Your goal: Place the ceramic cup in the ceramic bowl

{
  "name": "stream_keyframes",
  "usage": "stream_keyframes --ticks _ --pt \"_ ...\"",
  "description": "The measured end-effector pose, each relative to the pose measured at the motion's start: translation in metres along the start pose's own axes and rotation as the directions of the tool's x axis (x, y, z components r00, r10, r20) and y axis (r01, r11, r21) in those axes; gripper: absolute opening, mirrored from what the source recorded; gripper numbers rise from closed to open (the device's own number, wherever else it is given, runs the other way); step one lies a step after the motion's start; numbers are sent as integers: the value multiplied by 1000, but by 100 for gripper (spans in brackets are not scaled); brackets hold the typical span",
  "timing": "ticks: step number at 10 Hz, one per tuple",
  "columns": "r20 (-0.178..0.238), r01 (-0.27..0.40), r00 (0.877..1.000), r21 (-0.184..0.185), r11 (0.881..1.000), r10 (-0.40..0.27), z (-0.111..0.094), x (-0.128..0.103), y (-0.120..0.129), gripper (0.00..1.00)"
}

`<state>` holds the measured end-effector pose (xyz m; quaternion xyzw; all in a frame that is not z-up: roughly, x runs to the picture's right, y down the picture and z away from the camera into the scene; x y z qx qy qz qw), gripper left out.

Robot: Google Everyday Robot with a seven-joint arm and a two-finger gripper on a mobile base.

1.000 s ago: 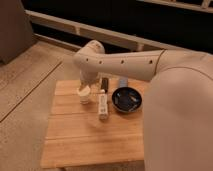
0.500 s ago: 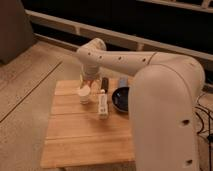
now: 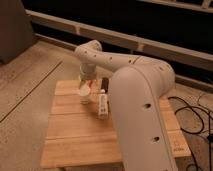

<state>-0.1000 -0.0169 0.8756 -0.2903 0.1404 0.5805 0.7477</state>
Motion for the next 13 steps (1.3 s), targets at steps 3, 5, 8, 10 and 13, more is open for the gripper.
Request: stream_keyframes --ticks 3,5,8,10,13 --pt "-53 -33 998 -5 999 33 22 -3 -7 65" --pt "-99 -58 993 -7 998 57 37 2 -12 62" --pt "-146 -63 987 -20 998 60 57 9 -16 31" --pt "-150 -68 987 -26 997 64 59 8 -19 11" --pt "-116 -71 991 -34 997 66 47 -1 -20 0"
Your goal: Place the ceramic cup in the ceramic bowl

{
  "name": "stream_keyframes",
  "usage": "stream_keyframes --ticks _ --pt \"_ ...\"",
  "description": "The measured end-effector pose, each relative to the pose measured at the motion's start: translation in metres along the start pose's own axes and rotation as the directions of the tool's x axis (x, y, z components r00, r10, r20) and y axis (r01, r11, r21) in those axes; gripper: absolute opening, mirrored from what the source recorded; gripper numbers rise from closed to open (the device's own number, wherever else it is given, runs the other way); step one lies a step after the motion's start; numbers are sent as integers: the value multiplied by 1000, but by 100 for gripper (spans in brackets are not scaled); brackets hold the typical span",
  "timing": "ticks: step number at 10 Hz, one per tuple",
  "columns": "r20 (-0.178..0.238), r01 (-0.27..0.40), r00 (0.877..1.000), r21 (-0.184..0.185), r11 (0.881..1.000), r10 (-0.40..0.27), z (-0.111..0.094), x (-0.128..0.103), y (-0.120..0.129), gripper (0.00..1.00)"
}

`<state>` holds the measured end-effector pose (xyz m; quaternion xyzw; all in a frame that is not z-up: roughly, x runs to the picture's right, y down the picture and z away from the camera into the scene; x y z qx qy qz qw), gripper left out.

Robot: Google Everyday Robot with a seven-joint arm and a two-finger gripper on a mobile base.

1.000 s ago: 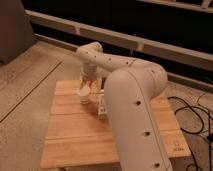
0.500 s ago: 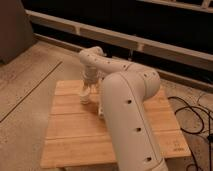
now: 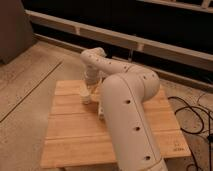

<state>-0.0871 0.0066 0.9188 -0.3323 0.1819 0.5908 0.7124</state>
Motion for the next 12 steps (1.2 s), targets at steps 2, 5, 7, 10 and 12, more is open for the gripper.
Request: stream_keyframes --ticks 2,5,7,10,12 --pt "52 3 999 4 1000 -3 -20 -7 3 0" --pt "176 -18 984 35 999 12 -75 -8 -4 0" --pt "254 -75 965 49 996 60 -113 12 -23 0" --pt "336 -182 930 69 981 149 -153 58 -61 0" --pt "368 -229 912 88 969 182 -170 87 -79 0"
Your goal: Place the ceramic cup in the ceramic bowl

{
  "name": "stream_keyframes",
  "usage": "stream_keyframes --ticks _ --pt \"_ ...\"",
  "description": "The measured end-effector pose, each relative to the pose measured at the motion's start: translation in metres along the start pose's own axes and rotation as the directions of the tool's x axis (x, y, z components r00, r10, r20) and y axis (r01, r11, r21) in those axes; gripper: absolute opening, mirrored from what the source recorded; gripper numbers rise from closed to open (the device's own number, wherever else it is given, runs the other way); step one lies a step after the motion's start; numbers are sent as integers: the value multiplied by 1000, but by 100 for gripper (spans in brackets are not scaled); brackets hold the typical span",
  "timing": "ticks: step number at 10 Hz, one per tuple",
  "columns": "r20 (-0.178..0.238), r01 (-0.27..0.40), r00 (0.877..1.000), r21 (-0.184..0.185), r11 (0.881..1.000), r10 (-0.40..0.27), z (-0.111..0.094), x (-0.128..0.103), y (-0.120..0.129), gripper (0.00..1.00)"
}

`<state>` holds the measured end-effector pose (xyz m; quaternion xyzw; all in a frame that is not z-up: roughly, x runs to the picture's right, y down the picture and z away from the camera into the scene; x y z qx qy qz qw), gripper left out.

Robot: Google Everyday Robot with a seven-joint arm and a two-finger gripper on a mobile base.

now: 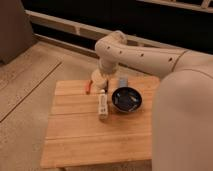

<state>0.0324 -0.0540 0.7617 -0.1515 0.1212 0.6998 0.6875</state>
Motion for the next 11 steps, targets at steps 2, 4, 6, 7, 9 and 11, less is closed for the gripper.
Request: stream_keyframes --ticks 2,4,6,7,9,11 --pt "26 -53 998 21 998 53 -21 21 -28 0" --pt "43 -108 993 29 994 107 -33 39 -55 0" --pt "53 -170 984 21 985 169 -42 55 -78 0" --pt "52 -170 984 18 985 169 -42 55 -77 0" --pt "47 -162 986 16 987 161 -41 56 -72 0" --pt "12 -118 993 -18 993 119 -23 54 -36 0"
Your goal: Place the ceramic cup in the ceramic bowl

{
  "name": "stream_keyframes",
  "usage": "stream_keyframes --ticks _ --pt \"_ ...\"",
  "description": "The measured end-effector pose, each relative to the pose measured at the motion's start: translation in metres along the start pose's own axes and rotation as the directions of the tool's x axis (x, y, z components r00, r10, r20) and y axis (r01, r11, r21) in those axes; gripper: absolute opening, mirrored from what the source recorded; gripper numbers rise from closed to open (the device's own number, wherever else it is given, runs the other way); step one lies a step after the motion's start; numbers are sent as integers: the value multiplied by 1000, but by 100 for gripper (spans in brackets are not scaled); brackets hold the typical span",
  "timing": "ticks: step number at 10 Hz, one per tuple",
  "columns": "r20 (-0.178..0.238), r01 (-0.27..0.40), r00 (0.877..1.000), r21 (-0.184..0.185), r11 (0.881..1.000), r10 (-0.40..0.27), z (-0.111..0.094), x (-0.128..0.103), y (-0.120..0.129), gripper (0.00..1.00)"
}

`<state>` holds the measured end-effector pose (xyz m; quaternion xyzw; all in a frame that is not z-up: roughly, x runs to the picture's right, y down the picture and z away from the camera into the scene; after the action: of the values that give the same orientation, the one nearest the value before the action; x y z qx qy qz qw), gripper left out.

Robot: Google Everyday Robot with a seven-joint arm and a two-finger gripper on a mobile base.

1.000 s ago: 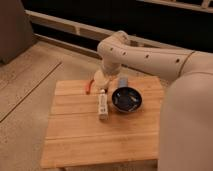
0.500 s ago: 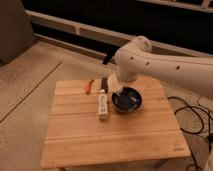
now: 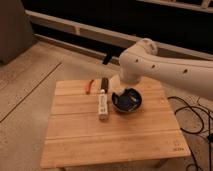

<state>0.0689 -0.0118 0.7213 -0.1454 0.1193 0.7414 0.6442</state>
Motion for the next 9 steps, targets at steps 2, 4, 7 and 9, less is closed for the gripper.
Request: stream_keyframes --ticks 2,4,7,9 --pt "-50 -23 998 2 1000 23 25 0 -3 0" --pt "-69 -68 995 41 997 71 39 -9 -31 0" --pt "-39 -129 990 89 988 133 37 -30 -63 0" --pt "-33 -179 983 107 978 183 39 -34 -82 0"
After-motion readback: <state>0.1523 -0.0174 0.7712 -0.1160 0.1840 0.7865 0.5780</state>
